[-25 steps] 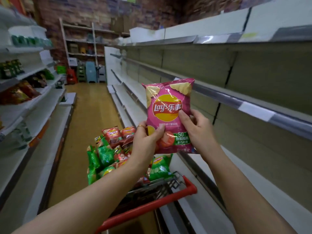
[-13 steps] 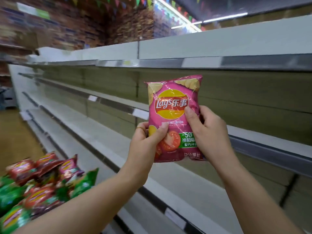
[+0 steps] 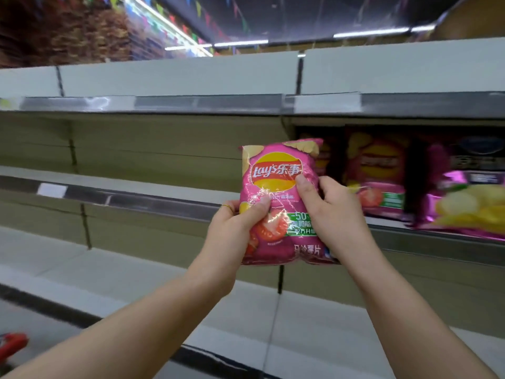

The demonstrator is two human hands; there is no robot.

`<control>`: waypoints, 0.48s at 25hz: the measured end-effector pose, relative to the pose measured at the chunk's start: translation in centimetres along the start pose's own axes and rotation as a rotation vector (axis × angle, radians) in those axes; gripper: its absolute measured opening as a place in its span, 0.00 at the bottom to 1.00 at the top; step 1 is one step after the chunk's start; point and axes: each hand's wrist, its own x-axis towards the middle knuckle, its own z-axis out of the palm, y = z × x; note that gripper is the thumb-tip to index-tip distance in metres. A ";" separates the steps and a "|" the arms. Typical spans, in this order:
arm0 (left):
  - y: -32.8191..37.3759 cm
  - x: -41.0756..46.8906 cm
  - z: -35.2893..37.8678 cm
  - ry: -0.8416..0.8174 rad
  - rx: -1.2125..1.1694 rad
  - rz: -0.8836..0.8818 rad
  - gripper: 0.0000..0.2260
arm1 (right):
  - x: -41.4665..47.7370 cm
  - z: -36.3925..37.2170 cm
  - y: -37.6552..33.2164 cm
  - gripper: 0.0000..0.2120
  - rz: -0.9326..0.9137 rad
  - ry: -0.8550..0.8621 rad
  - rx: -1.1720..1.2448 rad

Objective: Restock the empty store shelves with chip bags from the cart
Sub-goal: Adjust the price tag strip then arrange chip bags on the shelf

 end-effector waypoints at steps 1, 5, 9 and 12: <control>0.0 0.3 1.5 -0.021 0.023 -0.030 0.13 | 0.5 -1.4 0.7 0.17 0.015 0.015 -0.025; 1.4 3.4 4.7 -0.104 0.163 -0.163 0.19 | 3.9 -3.7 2.8 0.22 0.119 -0.023 -0.167; 2.4 7.7 5.8 -0.139 0.270 -0.205 0.19 | 7.2 -4.0 3.4 0.23 0.231 -0.078 -0.181; 2.4 11.1 6.0 -0.188 0.298 -0.246 0.19 | 9.9 -3.8 3.2 0.23 0.240 -0.079 -0.286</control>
